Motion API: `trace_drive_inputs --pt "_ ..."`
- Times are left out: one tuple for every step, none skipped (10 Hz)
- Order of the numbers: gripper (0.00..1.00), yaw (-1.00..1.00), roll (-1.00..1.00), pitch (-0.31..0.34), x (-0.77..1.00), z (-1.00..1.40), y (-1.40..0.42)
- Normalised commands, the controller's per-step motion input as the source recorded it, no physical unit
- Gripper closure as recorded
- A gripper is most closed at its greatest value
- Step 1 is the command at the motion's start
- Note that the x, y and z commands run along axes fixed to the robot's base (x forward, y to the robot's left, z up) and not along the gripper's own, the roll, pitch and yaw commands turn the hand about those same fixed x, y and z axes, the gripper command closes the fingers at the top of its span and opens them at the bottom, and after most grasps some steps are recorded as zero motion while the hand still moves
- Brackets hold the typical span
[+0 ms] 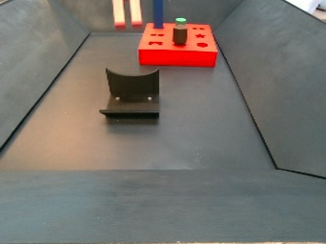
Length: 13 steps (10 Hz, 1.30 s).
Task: Pick up the double-square object. Move up. Rotate the double-square object. Place the double-square object on the fixture. Regrasp the double-square object. Move to above the board. Insert the double-square object.
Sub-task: Move to above the board.
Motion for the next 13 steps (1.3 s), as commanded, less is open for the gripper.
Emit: trace_drive_inputs --pt "1.00 0.01 -0.07 0.088 -0.04 0.70 0.00" --pt "1.00 0.02 -0.07 0.098 -0.03 0.52 0.00" --pt "1.00 0.04 -0.06 0.106 -0.01 0.34 -0.01" --pt "1.00 -0.16 -1.00 -0.067 -0.45 0.13 -1.00" --pt "1.00 -0.16 -1.00 -0.079 -0.45 0.12 -1.00" --pt "1.00 -0.16 -1.00 -0.085 -0.48 0.12 -1.00" --pt "1.00 -0.17 -1.00 -0.087 -0.49 0.12 -1.00" --pt "1.00 -0.18 -1.00 -0.077 -0.50 0.12 -1.00" --pt "1.00 -0.18 -1.00 -0.067 -0.50 0.12 -1.00" --pt "1.00 -0.19 -1.00 -0.059 -0.52 0.12 -1.00" --pt "1.00 -0.19 -1.00 -0.048 -0.54 0.12 -1.00" --pt "1.00 -0.19 -1.00 -0.047 -0.56 0.12 -1.00" --pt "1.00 -0.18 -1.00 -0.049 -0.48 0.10 -0.82"
